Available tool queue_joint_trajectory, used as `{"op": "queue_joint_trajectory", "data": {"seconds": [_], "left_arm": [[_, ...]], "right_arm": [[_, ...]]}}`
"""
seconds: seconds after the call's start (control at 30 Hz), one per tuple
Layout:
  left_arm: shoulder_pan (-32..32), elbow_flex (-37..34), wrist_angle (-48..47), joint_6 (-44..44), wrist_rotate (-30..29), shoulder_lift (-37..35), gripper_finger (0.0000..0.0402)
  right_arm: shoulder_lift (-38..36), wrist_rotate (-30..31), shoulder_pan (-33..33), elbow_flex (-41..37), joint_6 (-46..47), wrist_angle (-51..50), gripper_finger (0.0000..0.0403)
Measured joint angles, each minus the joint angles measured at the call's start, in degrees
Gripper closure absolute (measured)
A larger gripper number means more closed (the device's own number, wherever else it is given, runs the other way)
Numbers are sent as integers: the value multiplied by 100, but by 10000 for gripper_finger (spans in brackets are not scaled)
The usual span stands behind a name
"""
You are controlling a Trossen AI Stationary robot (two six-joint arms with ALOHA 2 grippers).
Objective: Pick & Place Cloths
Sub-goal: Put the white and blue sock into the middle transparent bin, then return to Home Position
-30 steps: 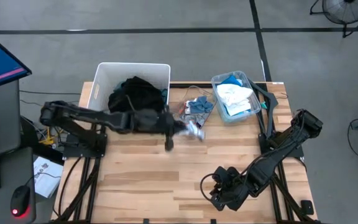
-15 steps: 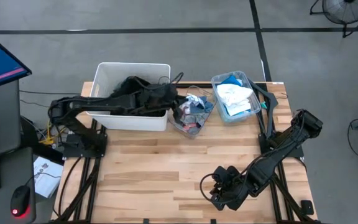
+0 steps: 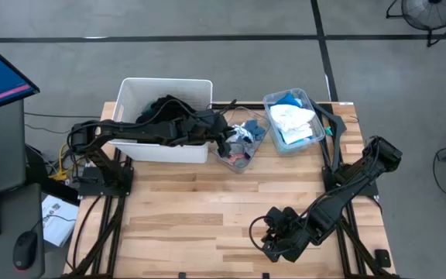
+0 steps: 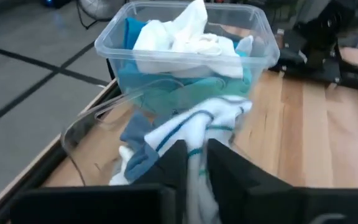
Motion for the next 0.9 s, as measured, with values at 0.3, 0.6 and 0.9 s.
{"op": "queue_joint_trajectory", "data": {"seconds": [0.3,0.6,0.9], "left_arm": [[-33,-8,-10,254,389,-67,229],[-37,2,-56,-687,548,-1801,199],[-37,10,-812,-151,762,-4455,388]], "right_arm": [[0,2,7,-2,-45,17,236],[0,572,-55,-2,-278,80,237],[-524,900,-878,793,-3543,565,267]]}}
